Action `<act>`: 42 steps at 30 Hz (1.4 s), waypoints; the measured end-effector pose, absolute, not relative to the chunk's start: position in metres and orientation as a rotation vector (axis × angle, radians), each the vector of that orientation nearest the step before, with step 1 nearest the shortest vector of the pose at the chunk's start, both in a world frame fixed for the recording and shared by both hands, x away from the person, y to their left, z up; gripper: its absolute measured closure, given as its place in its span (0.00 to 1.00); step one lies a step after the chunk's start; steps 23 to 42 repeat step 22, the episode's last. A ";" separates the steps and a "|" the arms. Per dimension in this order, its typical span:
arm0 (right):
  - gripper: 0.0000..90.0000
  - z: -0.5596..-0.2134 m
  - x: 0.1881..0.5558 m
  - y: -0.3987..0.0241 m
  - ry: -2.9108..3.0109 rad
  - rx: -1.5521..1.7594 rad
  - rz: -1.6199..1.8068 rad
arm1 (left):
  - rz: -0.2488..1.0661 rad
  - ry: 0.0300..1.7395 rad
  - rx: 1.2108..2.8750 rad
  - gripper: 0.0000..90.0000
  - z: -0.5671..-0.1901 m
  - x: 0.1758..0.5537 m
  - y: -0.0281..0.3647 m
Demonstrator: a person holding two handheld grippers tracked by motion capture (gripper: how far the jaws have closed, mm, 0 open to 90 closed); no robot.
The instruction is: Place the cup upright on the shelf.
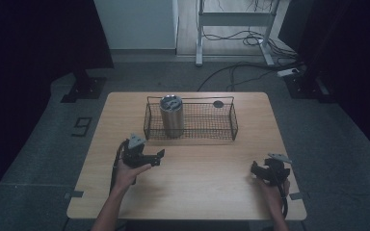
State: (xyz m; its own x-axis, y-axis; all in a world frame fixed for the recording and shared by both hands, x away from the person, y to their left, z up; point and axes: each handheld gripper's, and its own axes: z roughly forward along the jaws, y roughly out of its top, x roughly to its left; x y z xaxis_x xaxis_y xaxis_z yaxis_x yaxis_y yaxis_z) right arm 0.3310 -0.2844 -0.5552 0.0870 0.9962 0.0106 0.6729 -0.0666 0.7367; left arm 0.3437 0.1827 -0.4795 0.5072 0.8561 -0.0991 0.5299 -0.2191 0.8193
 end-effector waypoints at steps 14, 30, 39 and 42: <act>0.15 -0.555 0.331 -0.284 1.643 1.801 0.733 | 0.478 1.193 1.922 0.05 -0.499 0.329 0.193; 0.15 -0.555 0.331 -0.284 1.643 1.800 0.733 | 0.468 1.228 1.917 0.07 -0.504 0.326 0.198; 0.15 -0.555 0.331 -0.284 1.643 1.800 0.733 | 0.468 1.228 1.917 0.07 -0.504 0.326 0.198; 0.15 -0.555 0.331 -0.284 1.643 1.800 0.733 | 0.468 1.228 1.917 0.07 -0.504 0.326 0.198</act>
